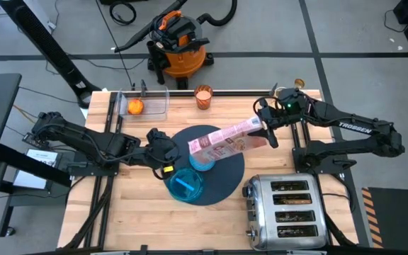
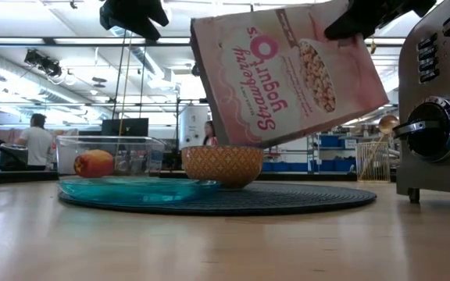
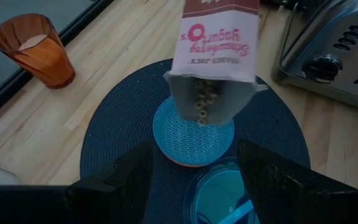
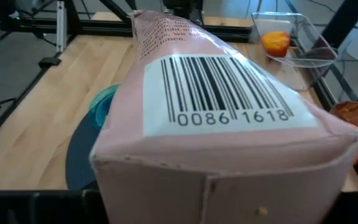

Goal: Arrange a breakfast setting
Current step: Pour the cereal from the box into the bowl

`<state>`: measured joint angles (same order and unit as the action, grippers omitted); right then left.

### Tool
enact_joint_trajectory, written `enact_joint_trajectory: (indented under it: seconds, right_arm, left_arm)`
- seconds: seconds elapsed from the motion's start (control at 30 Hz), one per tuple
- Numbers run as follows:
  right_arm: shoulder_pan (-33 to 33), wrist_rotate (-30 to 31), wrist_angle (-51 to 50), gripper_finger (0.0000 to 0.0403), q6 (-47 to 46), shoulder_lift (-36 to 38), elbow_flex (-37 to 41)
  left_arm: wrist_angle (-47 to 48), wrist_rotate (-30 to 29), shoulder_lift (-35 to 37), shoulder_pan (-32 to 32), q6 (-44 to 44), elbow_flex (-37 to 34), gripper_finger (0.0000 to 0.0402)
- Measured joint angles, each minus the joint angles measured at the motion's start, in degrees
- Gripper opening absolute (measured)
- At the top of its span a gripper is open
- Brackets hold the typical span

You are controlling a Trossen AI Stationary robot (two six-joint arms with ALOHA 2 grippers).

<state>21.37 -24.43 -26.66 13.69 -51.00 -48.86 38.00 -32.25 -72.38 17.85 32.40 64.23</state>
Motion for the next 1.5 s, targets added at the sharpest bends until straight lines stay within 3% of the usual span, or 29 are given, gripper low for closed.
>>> enact_joint_trajectory:
  seconds: [0.77,1.03,1.17,1.5]
  right_arm:
    - [-0.8,2.96,-2.64,0.0194,0.79,0.0,-1.7]
    - [-1.3,1.14,-3.75,0.0194,0.18,-0.09,-2.95]
    - [-1.87,4.65,-3.85,0.0194,0.51,-0.43,-2.95]
    - [-2.56,4.9,-3.07,0.0194,0.47,-0.45,-2.95]
  left_arm:
    - [-0.02,-0.2,0.0,0.0,0.0,0.0,0.0233]
    - [-0.04,-0.26,0.0,0.0,0.02,0.0,0.0233]
    - [-0.04,-0.26,0.0,0.0,0.04,0.0,0.0233]
    - [-0.04,-0.26,0.0,-0.04,0.04,0.0,0.0233]
